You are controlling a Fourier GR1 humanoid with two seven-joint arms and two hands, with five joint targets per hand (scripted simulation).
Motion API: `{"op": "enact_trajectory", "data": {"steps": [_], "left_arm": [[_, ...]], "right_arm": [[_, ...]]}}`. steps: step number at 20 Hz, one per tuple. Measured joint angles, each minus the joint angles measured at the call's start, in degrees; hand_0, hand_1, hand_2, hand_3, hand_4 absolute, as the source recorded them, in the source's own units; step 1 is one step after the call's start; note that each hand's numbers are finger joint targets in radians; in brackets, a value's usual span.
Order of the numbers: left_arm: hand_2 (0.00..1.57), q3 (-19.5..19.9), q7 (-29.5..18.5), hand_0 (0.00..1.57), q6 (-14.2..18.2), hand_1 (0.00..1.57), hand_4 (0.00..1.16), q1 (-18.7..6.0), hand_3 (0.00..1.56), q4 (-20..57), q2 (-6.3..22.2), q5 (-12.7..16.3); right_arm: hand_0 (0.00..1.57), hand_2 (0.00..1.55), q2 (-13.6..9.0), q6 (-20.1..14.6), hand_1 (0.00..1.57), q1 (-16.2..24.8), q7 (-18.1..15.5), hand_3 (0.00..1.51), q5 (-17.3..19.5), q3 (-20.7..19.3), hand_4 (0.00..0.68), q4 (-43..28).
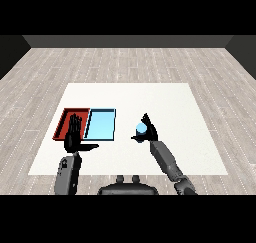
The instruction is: Pick the blue can and put it in the blue box
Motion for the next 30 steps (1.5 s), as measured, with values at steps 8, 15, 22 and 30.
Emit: {"op": "enact_trajectory", "data": {"steps": [8, 15, 22, 30], "left_arm": [[0.0, -0.1, -0.2, 0.0, 0.4, 0.0, 0.0, -0.6, 0.0, 0.6, -0.2, -0.2], [0.0, -0.3, -0.7, 0.0, -0.3, 0.0, 0.0, 0.7, 0.0, -0.6, -0.4, 0.2], [0.0, -1.8, -0.8, 0.0, 0.5, 0.0, 0.0, -0.1, 0.0, 0.7, -1.0, -0.6], [0.0, -4.7, -0.4, 0.0, 1.5, 0.0, 0.0, -0.6, 0.0, 2.7, -1.7, -4.1]], "right_arm": [[1.34, 1.39, 0.0, -3.7, 1.34, -1.1, -0.6, 1.33, -1.9, 2.2, 0.397, 0.8], [1.56, 1.49, -0.6, -8.9, 1.56, -2.4, 3.8, 1.44, 1.8, 2.8, 0.678, 1.3], [1.51, 1.46, -0.6, -11.1, 1.51, -1.4, 4.9, 1.41, 3.7, 3.7, 0.655, -2.2], [1.49, 1.46, -1.9, -10.7, 1.49, -0.4, 7.1, 1.41, 7.1, 2.8, 0.652, -10.6]]}}
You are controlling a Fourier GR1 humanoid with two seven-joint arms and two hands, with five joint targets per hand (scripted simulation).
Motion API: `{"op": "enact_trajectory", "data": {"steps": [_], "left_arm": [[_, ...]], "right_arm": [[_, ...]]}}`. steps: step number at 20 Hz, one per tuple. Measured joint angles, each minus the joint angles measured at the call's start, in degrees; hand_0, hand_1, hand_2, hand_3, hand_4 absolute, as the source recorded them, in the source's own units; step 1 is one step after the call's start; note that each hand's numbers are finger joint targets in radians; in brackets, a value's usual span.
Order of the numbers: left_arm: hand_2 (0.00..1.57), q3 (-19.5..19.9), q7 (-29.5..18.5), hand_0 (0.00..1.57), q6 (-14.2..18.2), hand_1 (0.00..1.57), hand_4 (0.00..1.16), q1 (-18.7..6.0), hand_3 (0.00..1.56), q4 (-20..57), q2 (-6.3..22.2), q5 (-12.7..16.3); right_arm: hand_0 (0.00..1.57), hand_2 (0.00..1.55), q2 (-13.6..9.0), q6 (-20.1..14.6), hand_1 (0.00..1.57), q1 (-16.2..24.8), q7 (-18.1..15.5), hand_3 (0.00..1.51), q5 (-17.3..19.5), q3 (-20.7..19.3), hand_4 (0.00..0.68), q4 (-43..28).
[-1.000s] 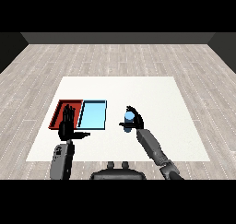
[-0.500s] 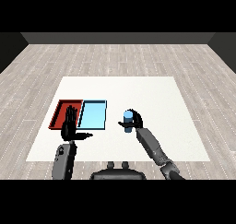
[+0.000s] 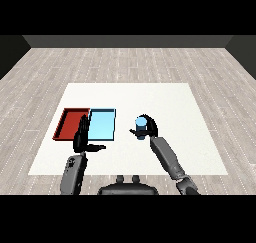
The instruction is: Pick the blue can and put it in the blue box
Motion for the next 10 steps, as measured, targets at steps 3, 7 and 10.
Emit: {"op": "enact_trajectory", "data": {"steps": [3, 7, 10], "left_arm": [[0.0, -2.5, 1.0, 0.0, 1.1, 0.0, 0.0, -0.3, 0.0, 1.0, -0.6, -0.4], [0.0, -4.7, 1.3, 0.0, 1.2, 0.0, 0.0, -1.7, 0.0, 3.7, -0.9, 0.0], [0.0, -5.8, 3.4, 0.0, 1.3, 0.0, 0.0, -3.4, 0.0, 4.6, -1.1, 0.4]], "right_arm": [[1.47, 1.44, -0.2, 0.3, 1.47, -1.1, 1.1, 1.41, 0.8, -0.3, 0.651, -2.7], [1.44, 1.44, 0.3, 0.1, 1.44, -1.0, 1.2, 1.42, 2.6, 0.5, 0.665, -7.6], [1.43, 1.45, 0.7, 0.7, 1.43, -0.9, 1.0, 1.42, 3.8, 0.0, 0.661, -9.2]]}}
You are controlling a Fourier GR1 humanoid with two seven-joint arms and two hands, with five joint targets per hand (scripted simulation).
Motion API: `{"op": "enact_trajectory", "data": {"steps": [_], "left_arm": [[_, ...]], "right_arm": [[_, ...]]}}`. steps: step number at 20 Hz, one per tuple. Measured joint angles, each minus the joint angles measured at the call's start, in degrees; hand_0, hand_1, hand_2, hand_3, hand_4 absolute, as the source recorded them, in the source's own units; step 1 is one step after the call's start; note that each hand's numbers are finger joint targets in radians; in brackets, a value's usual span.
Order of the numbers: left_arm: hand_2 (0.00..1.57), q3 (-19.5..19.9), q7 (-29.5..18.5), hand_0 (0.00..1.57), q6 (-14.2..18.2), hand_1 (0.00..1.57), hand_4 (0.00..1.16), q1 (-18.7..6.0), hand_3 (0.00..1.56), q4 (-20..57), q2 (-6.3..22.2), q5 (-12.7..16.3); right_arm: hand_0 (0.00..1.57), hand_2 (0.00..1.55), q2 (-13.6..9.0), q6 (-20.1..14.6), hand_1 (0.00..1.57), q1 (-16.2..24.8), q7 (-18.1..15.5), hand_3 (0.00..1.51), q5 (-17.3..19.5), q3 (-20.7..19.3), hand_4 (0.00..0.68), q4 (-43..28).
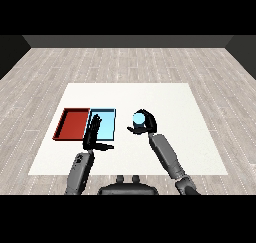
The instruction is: Pick the blue can and put it in the blue box
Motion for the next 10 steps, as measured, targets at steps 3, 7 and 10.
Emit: {"op": "enact_trajectory", "data": {"steps": [3, 7, 10], "left_arm": [[0.0, -0.7, 0.9, 0.0, 0.4, 0.0, 0.0, -1.0, 0.0, 0.7, -0.1, 0.2], [0.0, -2.7, 1.7, 0.0, 2.1, 0.0, 0.0, -1.5, 0.0, 1.0, -0.1, 0.2], [0.0, -4.3, 1.7, 0.0, 3.3, 0.0, 0.0, -3.7, 0.0, 3.1, -0.1, 1.0]], "right_arm": [[1.43, 1.45, 0.6, 0.7, 1.43, 0.5, 1.0, 1.42, 1.4, -0.8, 0.661, -2.0], [1.43, 1.45, 0.7, 0.9, 1.43, 2.0, 2.3, 1.42, 2.5, -0.6, 0.659, -5.3], [1.43, 1.43, 0.9, 0.9, 1.43, 1.8, 2.0, 1.41, 2.7, -0.2, 0.654, -5.6]]}}
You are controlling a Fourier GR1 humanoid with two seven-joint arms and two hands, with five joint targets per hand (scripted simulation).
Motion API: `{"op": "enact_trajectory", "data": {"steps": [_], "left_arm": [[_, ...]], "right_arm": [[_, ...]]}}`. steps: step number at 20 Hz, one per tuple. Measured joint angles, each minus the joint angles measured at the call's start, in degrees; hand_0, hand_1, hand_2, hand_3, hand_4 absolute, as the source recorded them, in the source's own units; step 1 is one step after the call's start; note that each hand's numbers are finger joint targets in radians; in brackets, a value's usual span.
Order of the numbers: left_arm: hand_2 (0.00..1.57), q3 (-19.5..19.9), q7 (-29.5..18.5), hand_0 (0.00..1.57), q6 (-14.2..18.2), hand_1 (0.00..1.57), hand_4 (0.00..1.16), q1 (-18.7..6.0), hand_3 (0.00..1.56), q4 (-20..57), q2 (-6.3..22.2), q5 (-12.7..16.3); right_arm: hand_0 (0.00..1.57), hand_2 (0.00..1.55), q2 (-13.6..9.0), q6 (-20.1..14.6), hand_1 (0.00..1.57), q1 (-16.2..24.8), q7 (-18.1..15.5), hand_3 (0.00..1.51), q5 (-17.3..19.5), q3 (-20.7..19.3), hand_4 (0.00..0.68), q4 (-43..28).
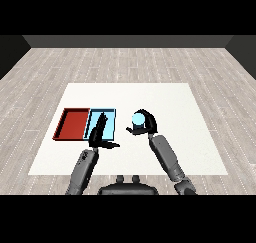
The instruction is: Pick the blue can and put it in the blue box
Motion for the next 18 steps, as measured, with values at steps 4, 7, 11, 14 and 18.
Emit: {"op": "enact_trajectory", "data": {"steps": [4, 7, 11, 14, 18], "left_arm": [[0.0, -2.9, 0.1, 0.0, 3.0, 0.0, 0.0, -2.5, 0.0, 2.3, 0.0, -0.1], [0.0, -4.3, -0.1, 0.0, 4.9, 0.0, 0.0, -5.3, 0.0, 5.4, 0.0, 0.5], [0.0, -6.1, 0.1, 0.0, 6.5, 0.0, 0.0, -7.2, 0.0, 8.2, 0.0, 2.4], [0.0, -8.4, 0.2, 0.0, 8.9, 0.0, 0.0, -9.0, 0.0, 10.6, 0.0, 3.9], [0.0, -11.3, 0.1, 0.0, 11.4, 0.0, 0.0, -9.7, 0.0, 12.5, 0.0, 5.2]], "right_arm": [[1.43, 1.44, 0.0, 1.2, 1.43, 0.6, 1.0, 1.41, 0.6, -0.9, 0.669, -2.0], [1.42, 1.45, 0.1, 0.5, 1.42, -0.8, -0.1, 1.41, -0.2, 0.0, 0.661, 0.0], [1.41, 1.45, 0.2, -1.2, 1.41, -2.1, 0.0, 1.42, -1.3, 2.2, 0.663, 0.3], [1.41, 1.44, 0.0, -1.5, 1.41, -2.3, 1.5, 1.41, -1.3, 2.9, 0.666, -1.7], [1.4, 1.44, 0.1, -2.2, 1.4, -2.5, 0.3, 1.41, -1.8, 4.7, 0.675, -0.8]]}}
